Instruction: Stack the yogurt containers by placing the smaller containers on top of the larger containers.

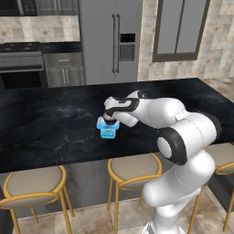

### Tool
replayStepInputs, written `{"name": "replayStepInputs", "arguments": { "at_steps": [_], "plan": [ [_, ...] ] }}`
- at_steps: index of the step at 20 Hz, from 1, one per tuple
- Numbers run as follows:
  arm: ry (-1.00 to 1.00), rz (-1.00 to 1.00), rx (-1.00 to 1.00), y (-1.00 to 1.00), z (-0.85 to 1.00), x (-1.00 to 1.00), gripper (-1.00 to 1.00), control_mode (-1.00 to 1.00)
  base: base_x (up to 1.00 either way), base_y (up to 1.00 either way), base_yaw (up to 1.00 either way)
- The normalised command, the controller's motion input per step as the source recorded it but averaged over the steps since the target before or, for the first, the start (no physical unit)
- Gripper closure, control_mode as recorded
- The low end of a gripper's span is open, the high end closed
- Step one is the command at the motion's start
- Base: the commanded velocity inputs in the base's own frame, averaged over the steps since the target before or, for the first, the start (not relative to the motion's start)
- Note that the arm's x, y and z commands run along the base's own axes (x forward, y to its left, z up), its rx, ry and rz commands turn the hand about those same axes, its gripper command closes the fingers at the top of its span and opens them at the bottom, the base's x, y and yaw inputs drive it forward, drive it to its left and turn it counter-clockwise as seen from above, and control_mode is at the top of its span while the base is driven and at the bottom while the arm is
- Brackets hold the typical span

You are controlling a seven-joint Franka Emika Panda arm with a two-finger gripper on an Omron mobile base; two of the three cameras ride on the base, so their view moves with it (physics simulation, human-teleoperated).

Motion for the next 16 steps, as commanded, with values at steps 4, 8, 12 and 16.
{"name": "replayStepInputs", "arguments": {
  "at_steps": [4,8,12,16],
  "plan": [
    [0.0,0.02,0.0,-0.11,0.0,0.05,1.0,-1.0,0.0,0.0,0.0],
    [0.0,0.0,0.0,0.0,0.0,0.0,1.0,-1.0,0.0,0.0,0.0],
    [0.0,0.0,0.0,0.0,-0.06,0.0,1.0,-1.0,0.0,0.0,0.0],
    [0.0,0.0,0.0,0.0,-0.1,0.0,1.0,-1.0,0.0,0.0,0.0]
  ]
}}
